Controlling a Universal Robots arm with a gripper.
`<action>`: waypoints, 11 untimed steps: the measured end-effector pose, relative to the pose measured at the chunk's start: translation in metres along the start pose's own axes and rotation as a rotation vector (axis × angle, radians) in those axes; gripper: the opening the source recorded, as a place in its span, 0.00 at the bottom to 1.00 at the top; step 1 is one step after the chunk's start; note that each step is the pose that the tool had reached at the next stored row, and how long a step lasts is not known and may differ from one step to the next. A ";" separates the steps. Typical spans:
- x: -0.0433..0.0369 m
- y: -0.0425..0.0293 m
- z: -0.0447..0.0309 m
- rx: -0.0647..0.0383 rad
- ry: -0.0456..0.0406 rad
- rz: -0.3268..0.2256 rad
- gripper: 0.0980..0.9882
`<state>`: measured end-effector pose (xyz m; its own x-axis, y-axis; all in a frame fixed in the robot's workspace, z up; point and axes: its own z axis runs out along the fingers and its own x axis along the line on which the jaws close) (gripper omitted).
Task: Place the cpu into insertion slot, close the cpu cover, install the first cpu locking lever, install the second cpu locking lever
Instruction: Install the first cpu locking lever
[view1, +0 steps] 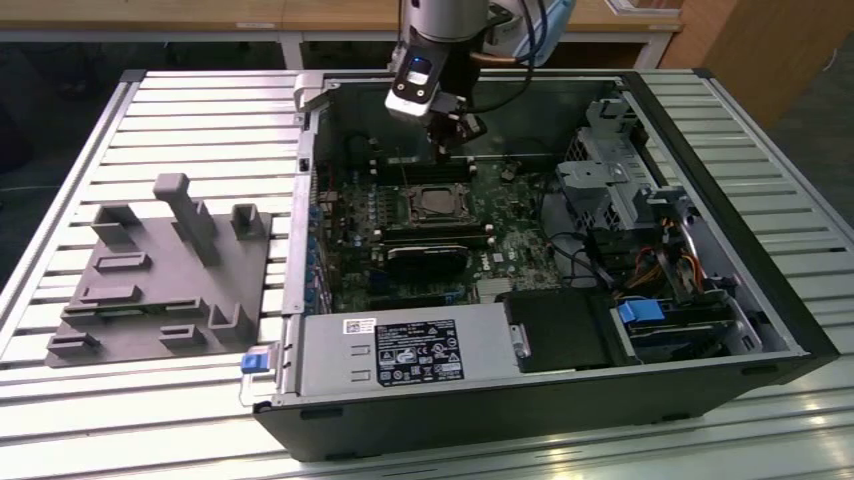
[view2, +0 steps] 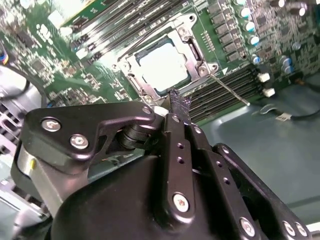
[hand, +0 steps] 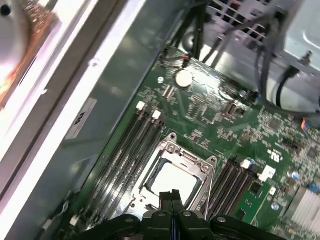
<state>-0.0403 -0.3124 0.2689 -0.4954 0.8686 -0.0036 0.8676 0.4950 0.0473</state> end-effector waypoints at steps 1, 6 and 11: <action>0.0000 0.0000 0.0000 0.000 0.0009 -0.019 0.01; 0.0000 0.0000 0.0001 0.000 0.0048 -0.102 0.01; 0.0000 0.0000 0.0001 -0.001 0.0084 -0.178 0.01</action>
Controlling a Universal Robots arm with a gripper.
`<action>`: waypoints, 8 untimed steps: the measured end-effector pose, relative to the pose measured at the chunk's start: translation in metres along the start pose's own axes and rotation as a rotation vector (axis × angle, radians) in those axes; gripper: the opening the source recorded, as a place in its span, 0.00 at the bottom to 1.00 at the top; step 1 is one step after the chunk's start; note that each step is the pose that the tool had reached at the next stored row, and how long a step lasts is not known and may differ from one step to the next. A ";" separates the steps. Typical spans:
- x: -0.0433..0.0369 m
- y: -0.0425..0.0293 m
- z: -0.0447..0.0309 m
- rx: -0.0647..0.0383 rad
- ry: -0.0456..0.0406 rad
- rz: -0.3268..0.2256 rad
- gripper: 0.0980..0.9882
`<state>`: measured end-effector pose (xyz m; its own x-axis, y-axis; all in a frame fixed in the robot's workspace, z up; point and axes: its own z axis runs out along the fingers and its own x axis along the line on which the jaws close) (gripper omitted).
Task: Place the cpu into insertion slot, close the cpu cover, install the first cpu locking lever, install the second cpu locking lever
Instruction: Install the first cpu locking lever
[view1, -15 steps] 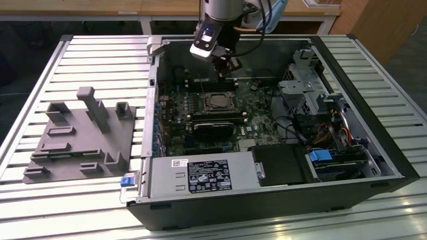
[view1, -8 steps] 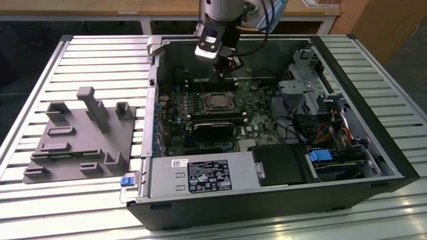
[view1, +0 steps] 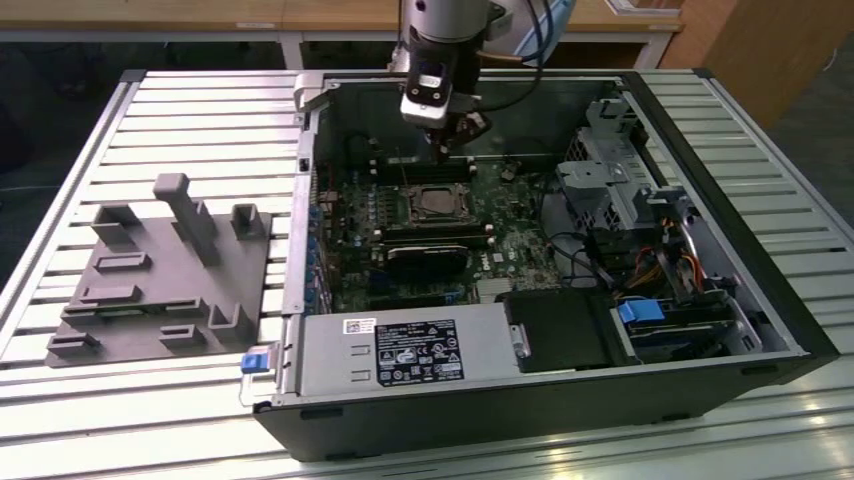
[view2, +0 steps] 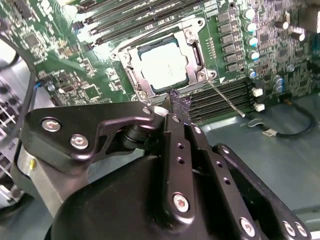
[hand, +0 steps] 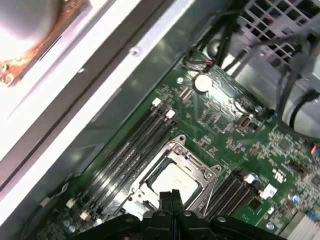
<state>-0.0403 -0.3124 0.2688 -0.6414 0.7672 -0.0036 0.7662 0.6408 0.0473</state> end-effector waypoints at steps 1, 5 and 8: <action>0.0000 0.0000 0.0000 0.000 0.0008 -0.016 0.01; 0.0000 0.0000 0.0001 0.000 0.0038 -0.079 0.01; 0.0000 0.0000 0.0001 0.000 0.0060 -0.126 0.01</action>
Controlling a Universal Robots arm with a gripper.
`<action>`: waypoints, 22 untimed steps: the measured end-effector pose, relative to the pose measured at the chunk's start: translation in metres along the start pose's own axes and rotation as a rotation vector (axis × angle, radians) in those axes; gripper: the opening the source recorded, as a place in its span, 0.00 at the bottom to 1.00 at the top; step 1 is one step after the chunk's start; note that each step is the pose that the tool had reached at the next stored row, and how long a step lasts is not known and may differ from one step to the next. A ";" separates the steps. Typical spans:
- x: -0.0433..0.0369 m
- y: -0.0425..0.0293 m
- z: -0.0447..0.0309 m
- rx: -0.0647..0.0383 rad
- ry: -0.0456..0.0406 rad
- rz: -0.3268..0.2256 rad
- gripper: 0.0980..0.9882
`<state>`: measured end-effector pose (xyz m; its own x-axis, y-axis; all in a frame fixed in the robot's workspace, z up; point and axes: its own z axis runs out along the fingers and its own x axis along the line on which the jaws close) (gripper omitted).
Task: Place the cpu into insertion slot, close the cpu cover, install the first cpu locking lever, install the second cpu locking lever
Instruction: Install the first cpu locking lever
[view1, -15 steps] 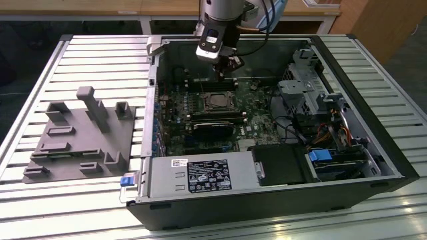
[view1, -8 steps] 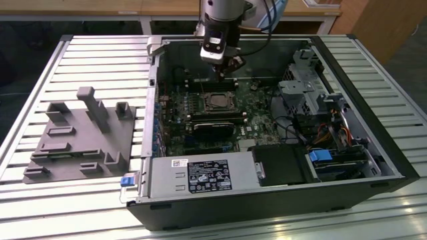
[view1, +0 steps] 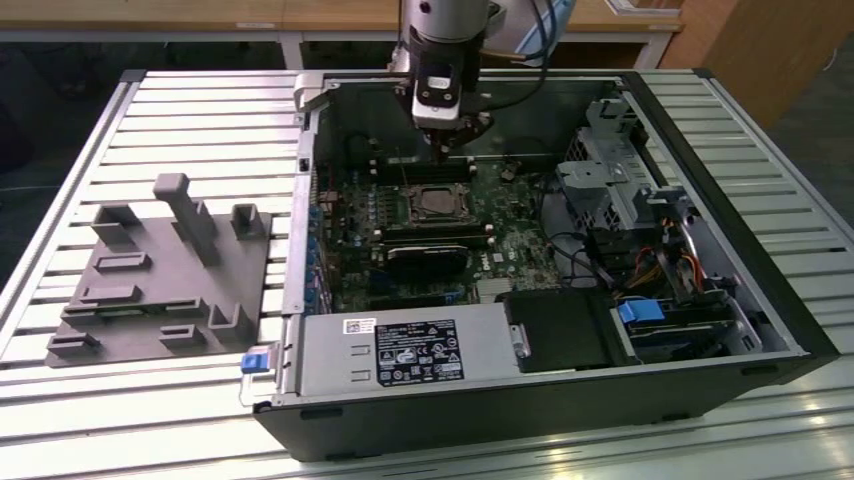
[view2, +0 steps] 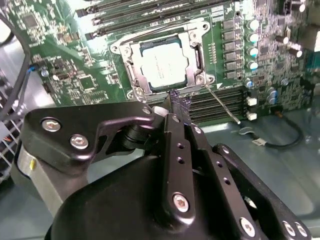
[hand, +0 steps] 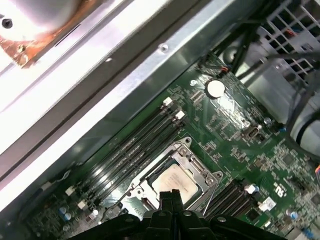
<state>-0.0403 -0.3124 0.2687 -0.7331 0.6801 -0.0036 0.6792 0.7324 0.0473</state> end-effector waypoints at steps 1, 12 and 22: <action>0.0000 0.0000 0.0000 0.000 0.0008 -0.017 0.01; 0.0000 0.0000 0.0002 -0.001 0.0100 -0.210 0.01; 0.0000 0.0000 0.0003 -0.001 0.0167 -0.352 0.01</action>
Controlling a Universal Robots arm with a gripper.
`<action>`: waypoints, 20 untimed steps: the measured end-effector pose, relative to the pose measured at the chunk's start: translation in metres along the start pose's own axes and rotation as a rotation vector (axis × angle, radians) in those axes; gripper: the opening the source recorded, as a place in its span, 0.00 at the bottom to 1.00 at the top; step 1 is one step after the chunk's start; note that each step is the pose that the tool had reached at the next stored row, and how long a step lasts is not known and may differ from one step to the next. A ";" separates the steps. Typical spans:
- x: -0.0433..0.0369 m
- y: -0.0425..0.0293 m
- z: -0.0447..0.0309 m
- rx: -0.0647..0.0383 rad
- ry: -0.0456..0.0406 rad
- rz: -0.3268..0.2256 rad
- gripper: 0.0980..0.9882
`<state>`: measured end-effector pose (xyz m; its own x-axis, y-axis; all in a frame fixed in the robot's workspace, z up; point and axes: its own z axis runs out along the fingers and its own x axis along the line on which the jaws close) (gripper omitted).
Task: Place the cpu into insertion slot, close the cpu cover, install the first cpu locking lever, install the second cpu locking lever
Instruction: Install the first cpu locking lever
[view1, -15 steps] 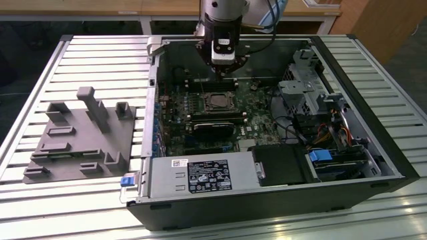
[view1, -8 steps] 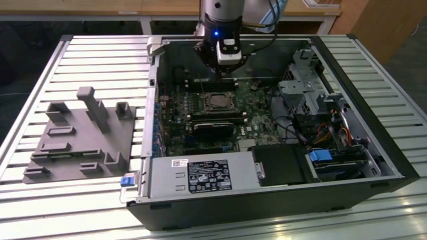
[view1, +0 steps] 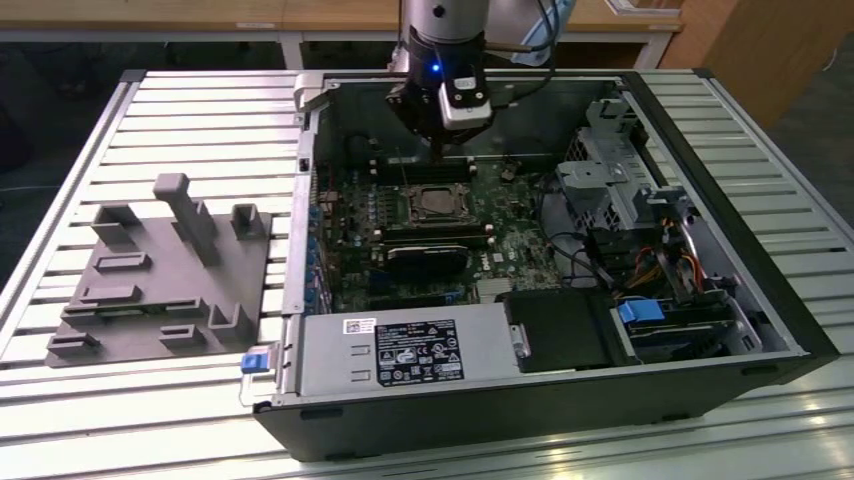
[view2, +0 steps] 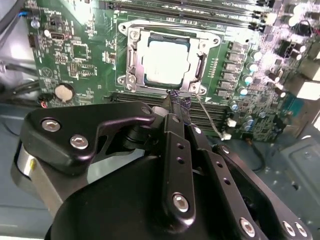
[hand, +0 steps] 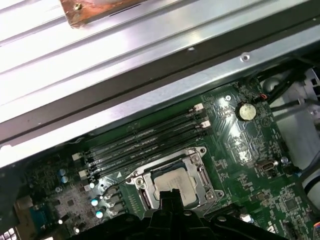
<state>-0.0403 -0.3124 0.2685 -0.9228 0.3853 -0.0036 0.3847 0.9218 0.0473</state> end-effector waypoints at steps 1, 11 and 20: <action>0.0000 0.0000 0.0000 0.000 0.0006 -0.012 0.01; 0.0000 0.0000 0.0000 0.000 0.0048 -0.102 0.01; 0.0007 -0.0003 0.0000 0.000 0.0052 -0.110 0.01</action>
<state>-0.0410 -0.3124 0.2685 -0.9596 0.2813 -0.0036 0.2809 0.9586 0.0473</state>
